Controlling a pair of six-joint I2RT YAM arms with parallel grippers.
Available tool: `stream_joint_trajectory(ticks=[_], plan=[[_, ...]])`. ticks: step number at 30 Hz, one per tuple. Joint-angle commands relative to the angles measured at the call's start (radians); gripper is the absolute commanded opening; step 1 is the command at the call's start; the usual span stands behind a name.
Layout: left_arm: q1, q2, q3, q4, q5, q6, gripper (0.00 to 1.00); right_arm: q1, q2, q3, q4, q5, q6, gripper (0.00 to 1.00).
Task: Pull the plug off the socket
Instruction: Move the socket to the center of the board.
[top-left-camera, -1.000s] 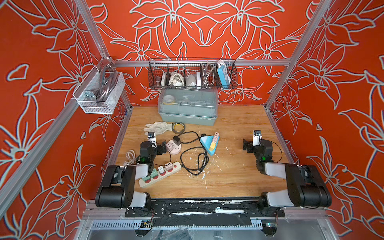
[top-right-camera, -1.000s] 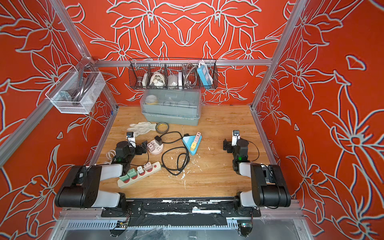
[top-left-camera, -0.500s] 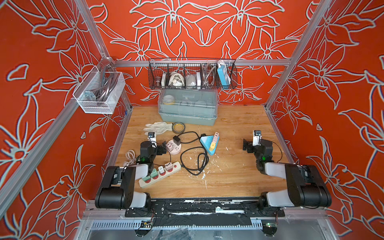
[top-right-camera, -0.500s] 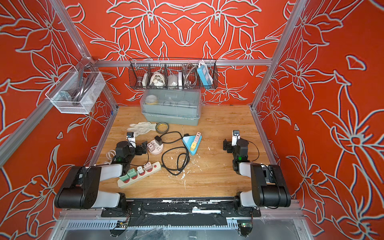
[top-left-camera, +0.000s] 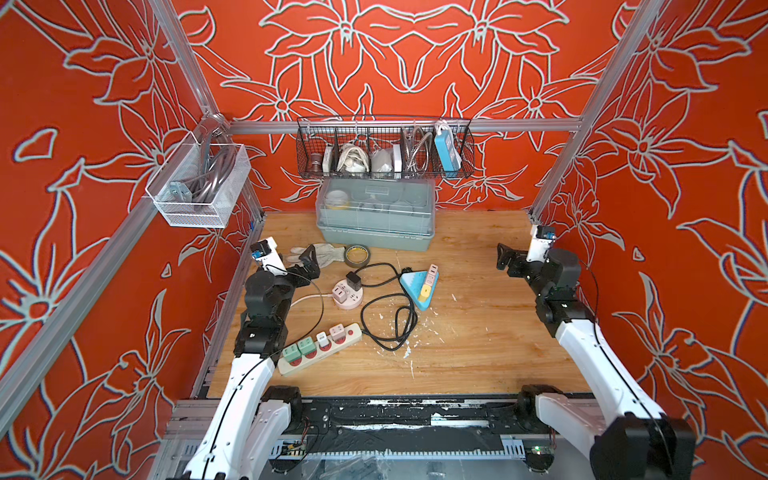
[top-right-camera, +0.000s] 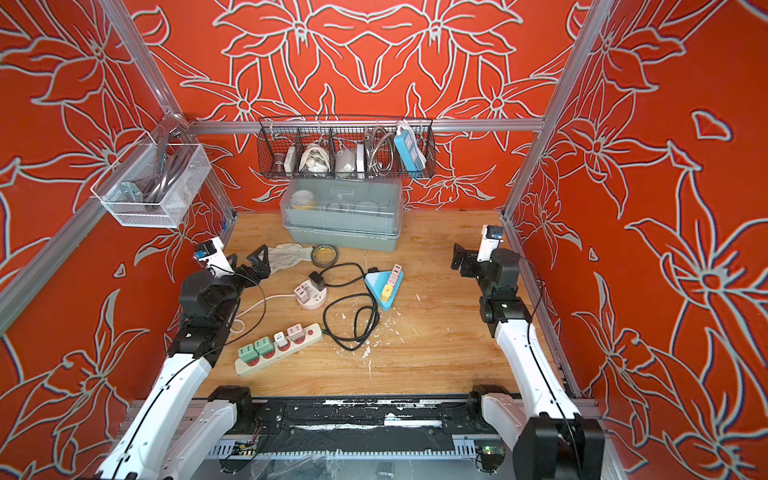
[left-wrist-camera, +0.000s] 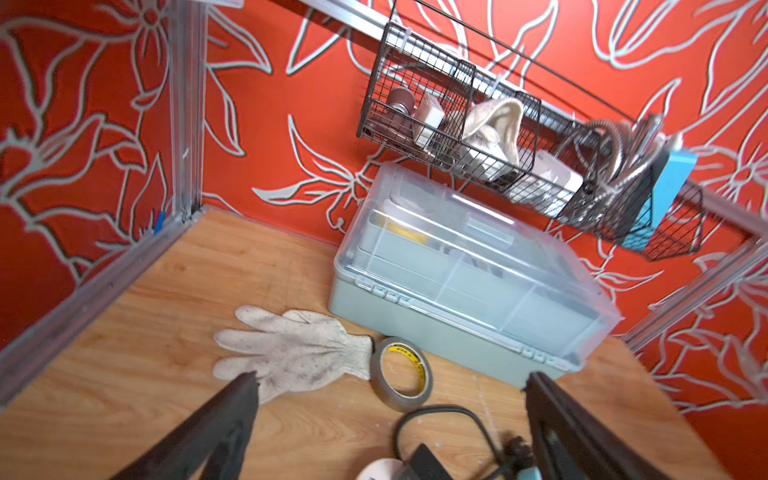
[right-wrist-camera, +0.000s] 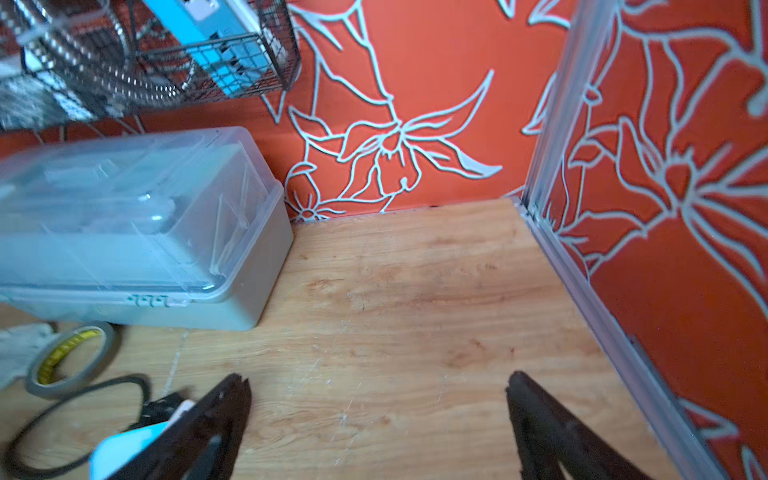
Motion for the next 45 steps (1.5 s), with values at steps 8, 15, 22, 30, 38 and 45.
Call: stream_joint_trajectory(ticks=[8, 15, 22, 30, 38, 45], plan=[[-0.001, -0.095, 0.020, -0.368, 0.282, -0.309, 0.98, 0.001, -0.217, 0.004, -0.367, 0.124, 0.262, 1.00], [-0.012, 0.024, -0.032, -0.343, 0.554, -0.376, 0.98, 0.010, -0.102, 0.014, -0.476, -0.094, 0.284, 0.99], [-0.248, 0.131, -0.021, -0.394, 0.409, -0.302, 0.97, 0.091, 0.001, 0.007, -0.493, -0.134, 0.269, 0.99], [-0.591, 0.242, -0.021, -0.276, 0.241, -0.246, 0.95, 0.223, 0.167, 0.084, -0.511, -0.096, 0.282, 0.99], [-0.669, 0.424, 0.019, -0.234, 0.260, -0.132, 0.96, 0.418, 0.329, 0.196, -0.524, -0.002, 0.328, 0.92], [-0.671, 0.420, -0.035, -0.190, 0.197, -0.084, 0.98, 0.563, 0.437, 0.259, -0.510, 0.137, 0.399, 0.71]])
